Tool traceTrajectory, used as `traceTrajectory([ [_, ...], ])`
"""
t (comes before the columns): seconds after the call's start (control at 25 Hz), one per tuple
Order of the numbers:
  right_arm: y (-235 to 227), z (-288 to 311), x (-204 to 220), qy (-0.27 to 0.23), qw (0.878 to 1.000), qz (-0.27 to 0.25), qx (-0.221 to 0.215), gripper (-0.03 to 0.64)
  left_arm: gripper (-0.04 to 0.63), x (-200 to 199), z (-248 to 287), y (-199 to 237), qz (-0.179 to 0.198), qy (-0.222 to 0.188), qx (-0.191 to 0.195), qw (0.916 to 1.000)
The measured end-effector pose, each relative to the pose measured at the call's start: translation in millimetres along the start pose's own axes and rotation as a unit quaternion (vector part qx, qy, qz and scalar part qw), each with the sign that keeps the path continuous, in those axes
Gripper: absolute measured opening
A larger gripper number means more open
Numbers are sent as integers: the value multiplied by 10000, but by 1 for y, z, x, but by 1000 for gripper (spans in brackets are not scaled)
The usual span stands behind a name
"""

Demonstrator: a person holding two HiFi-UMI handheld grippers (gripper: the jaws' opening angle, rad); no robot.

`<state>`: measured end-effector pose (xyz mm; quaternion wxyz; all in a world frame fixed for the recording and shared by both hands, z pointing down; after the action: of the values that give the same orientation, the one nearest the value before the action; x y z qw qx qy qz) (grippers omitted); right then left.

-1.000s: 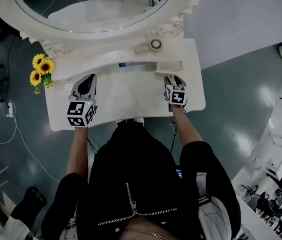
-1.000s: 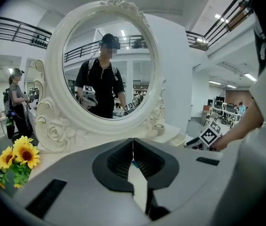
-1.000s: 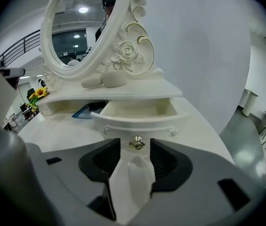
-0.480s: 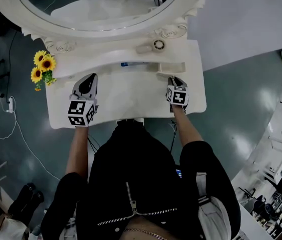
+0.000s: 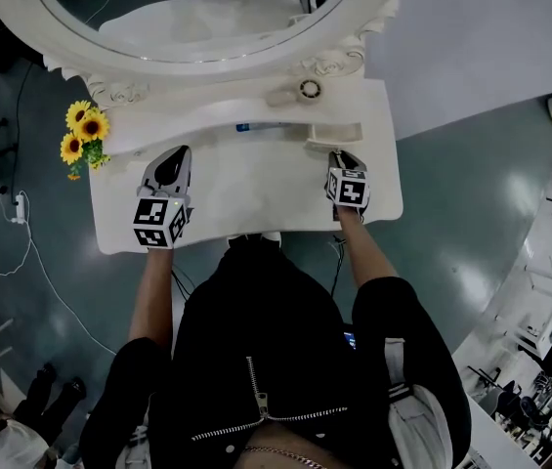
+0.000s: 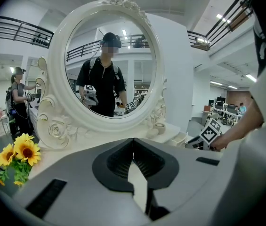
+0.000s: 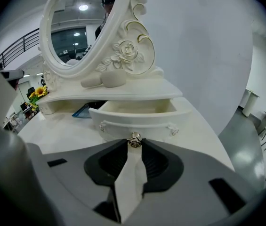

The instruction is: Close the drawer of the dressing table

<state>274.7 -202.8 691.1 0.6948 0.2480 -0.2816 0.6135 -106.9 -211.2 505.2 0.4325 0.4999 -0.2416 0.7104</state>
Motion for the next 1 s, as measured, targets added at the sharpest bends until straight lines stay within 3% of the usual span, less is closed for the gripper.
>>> traceTrajectory([
  [1.0,-4,10,-13,2,10000,23,-40,98,21,5,3,1,-43,67,1,10000],
])
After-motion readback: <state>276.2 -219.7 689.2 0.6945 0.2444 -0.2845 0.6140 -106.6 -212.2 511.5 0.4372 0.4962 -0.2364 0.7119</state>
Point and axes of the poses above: the fingertips, and each gripper's own axes: z forward along the fingers, y to its left, x out of its underside, the point moved 4 cm from there along -z, backward along the fingers, and after that the axes turned 4 degrees about -z, right-handed, at the moved point
